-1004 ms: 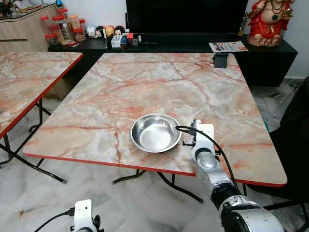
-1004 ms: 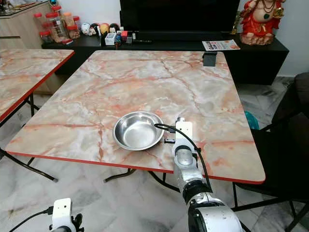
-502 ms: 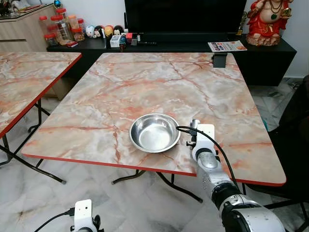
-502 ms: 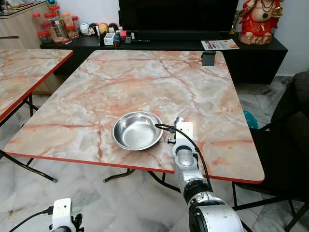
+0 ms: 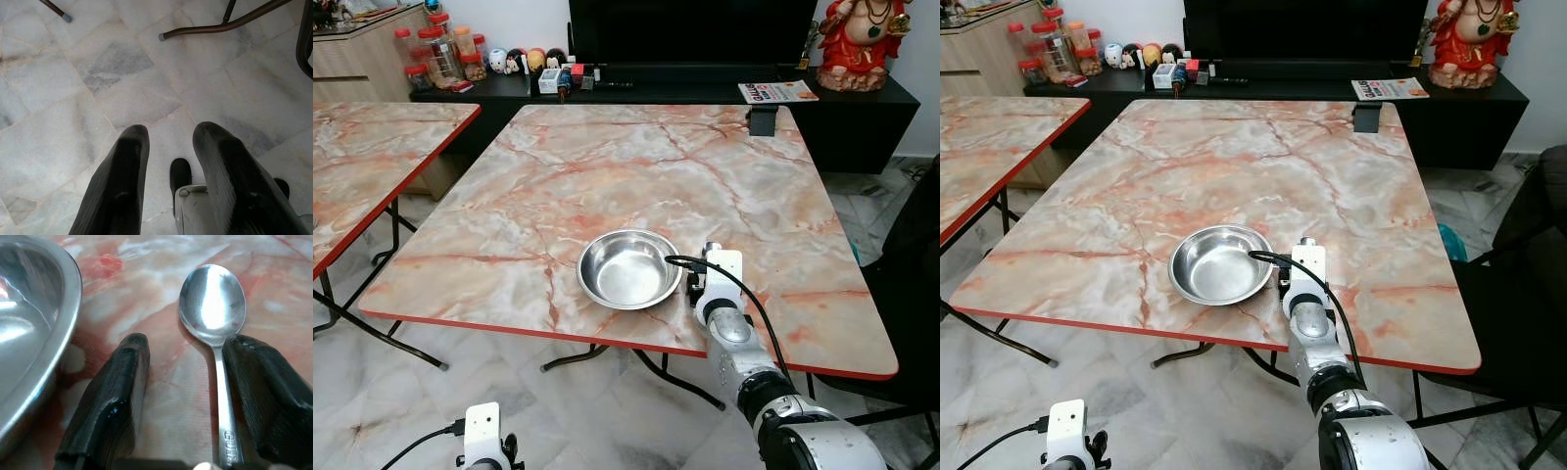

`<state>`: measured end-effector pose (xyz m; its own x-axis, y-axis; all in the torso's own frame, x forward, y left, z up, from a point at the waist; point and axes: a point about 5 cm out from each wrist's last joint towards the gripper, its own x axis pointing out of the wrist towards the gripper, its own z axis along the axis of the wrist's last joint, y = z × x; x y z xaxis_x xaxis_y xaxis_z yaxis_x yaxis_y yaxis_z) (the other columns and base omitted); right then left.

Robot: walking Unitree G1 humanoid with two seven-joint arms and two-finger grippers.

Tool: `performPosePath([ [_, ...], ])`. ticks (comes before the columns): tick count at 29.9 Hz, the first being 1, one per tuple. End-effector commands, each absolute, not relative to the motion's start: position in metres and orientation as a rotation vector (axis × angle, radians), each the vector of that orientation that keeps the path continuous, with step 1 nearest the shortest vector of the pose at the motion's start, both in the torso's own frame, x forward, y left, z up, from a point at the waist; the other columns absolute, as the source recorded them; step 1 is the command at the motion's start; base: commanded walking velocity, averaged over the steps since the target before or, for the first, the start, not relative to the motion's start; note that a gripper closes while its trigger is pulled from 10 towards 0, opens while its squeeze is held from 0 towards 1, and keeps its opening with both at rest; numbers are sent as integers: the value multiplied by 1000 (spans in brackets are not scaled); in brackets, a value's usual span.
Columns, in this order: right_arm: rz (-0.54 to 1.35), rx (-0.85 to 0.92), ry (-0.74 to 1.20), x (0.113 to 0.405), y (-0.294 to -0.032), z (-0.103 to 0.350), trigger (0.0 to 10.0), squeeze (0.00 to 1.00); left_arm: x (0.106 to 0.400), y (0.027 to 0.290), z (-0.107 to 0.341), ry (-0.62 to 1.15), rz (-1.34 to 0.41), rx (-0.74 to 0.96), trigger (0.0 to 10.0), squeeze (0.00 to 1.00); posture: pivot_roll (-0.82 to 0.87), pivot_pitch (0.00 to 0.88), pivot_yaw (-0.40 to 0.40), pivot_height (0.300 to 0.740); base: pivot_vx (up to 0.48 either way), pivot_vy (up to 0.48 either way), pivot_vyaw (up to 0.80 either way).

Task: Setting the table

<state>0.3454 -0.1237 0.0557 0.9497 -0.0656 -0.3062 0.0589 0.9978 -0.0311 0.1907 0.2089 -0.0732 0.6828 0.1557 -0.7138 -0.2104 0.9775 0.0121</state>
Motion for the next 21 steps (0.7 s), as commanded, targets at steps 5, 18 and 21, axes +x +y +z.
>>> performPosePath([
  [5, -95, -63, 251, 350, -125, 65, 10000, 0, 192, 212, -73, 800, 217, -77, 10000, 0, -24, 0, 57, 732, 0, 0, 0],
  [18, -141, -204, -81, 359, -127, 109, 10000, 0, 191, 212, -72, 788, 214, -79, 10000, 0, -25, 0, 57, 732, 0, 0, 0],
  [21, -131, -193, -152, 358, -124, 118, 10000, 0, 191, 211, -72, 785, 213, -75, 10000, 0, -28, 0, 52, 732, 0, 0, 0],
])
